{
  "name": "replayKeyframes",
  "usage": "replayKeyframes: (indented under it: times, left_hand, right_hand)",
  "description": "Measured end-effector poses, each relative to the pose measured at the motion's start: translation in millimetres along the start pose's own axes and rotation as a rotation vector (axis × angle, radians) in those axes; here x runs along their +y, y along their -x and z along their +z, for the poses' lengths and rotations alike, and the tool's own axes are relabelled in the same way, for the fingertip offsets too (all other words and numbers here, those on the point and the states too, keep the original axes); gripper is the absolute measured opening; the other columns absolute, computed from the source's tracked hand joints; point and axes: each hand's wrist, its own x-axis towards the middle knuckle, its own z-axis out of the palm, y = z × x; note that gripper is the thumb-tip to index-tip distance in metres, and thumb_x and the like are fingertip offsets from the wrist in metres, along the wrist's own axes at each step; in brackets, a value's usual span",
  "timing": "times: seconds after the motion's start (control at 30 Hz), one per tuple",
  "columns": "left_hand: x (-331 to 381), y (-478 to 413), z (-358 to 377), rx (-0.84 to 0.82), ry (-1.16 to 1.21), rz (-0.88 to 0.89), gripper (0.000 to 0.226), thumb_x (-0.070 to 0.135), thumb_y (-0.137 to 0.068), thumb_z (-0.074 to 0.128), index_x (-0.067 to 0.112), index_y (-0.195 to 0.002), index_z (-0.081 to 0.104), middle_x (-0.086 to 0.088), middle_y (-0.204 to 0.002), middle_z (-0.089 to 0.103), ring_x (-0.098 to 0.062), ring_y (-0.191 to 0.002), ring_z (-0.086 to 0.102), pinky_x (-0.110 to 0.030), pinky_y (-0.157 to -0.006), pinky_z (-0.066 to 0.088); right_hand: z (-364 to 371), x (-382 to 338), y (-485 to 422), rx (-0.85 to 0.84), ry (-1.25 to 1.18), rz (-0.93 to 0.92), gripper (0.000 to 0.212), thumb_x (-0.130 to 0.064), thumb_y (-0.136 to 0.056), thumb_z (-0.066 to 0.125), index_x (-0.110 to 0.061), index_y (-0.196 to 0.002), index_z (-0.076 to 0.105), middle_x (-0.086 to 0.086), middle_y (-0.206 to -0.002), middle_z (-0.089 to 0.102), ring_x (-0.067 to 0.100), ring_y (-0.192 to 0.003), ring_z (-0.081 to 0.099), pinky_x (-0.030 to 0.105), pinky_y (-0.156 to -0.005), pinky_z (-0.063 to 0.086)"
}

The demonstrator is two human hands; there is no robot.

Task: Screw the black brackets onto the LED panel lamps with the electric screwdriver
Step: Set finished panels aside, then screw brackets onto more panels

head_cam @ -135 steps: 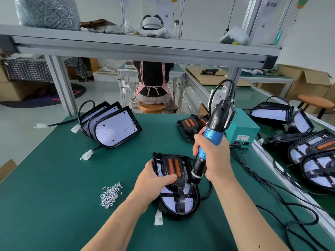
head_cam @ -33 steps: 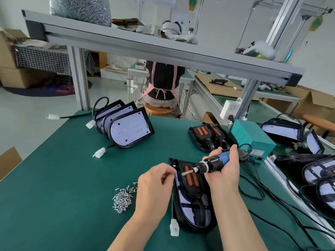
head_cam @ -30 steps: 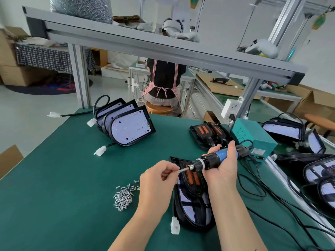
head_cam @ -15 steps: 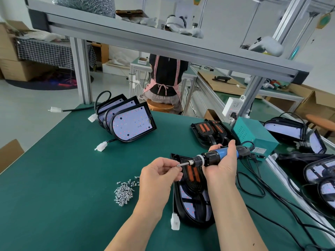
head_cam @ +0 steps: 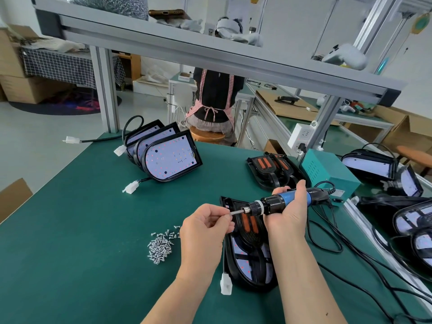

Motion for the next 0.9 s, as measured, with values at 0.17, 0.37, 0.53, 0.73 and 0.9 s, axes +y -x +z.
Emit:
replayKeyframes:
  times: [0.17, 0.37, 0.53, 0.73, 0.9]
  left_hand:
    - [-3.3, 8.2, 1.6, 0.033, -0.296, 0.199, 0.028, 0.002, -0.089, 0.065, 0.027, -0.078, 0.070, 0.011, -0.071, 0.072, -0.011, -0.072, 0.071, -0.028, -0.074, 0.057]
    - [-5.5, 5.9, -2.5, -0.022, -0.208, 0.127, 0.021, -0.002, -0.088, 0.067, 0.017, -0.082, 0.073, 0.002, -0.073, 0.074, -0.012, -0.070, 0.072, -0.020, -0.070, 0.054]
    - [2.9, 2.0, -4.0, -0.128, -0.120, -0.001, 0.022, -0.005, -0.087, 0.069, 0.016, -0.080, 0.074, -0.004, -0.071, 0.075, -0.016, -0.068, 0.073, -0.026, -0.072, 0.057]
    - [1.0, 5.7, 0.4, -0.024, -0.291, 0.224, 0.030, -0.002, -0.088, 0.065, 0.025, -0.080, 0.072, 0.006, -0.071, 0.073, -0.010, -0.069, 0.072, -0.024, -0.071, 0.057]
    - [-1.6, 1.2, -2.0, -0.064, -0.059, 0.075, 0.018, -0.003, -0.088, 0.069, 0.013, -0.083, 0.073, -0.004, -0.074, 0.075, -0.016, -0.069, 0.074, -0.019, -0.069, 0.055]
  right_hand:
    - [0.8, -3.3, 4.4, 0.015, 0.095, -0.049, 0.031, -0.040, -0.093, 0.071, -0.021, -0.080, 0.049, -0.008, -0.054, 0.059, 0.006, -0.044, 0.057, 0.018, -0.045, 0.048]
    - [-2.4, -7.4, 4.2, 0.062, 0.085, -0.027, 0.030, -0.035, -0.093, 0.072, -0.021, -0.080, 0.049, -0.008, -0.053, 0.058, 0.006, -0.044, 0.057, 0.017, -0.043, 0.046]
    - [-5.5, -10.5, 6.3, 0.001, 0.053, -0.056, 0.029, -0.036, -0.092, 0.073, -0.020, -0.083, 0.050, -0.008, -0.055, 0.060, 0.006, -0.045, 0.057, 0.017, -0.043, 0.046]
    - [-0.5, -9.0, 12.2, 0.053, 0.055, -0.059, 0.031, -0.036, -0.092, 0.072, -0.020, -0.080, 0.049, -0.008, -0.054, 0.059, 0.007, -0.041, 0.056, 0.017, -0.041, 0.045]
    - [1.9, -11.1, 9.8, 0.094, 0.024, -0.023, 0.032, -0.037, -0.091, 0.074, -0.022, -0.081, 0.048, -0.011, -0.055, 0.055, 0.006, -0.046, 0.056, 0.017, -0.047, 0.047]
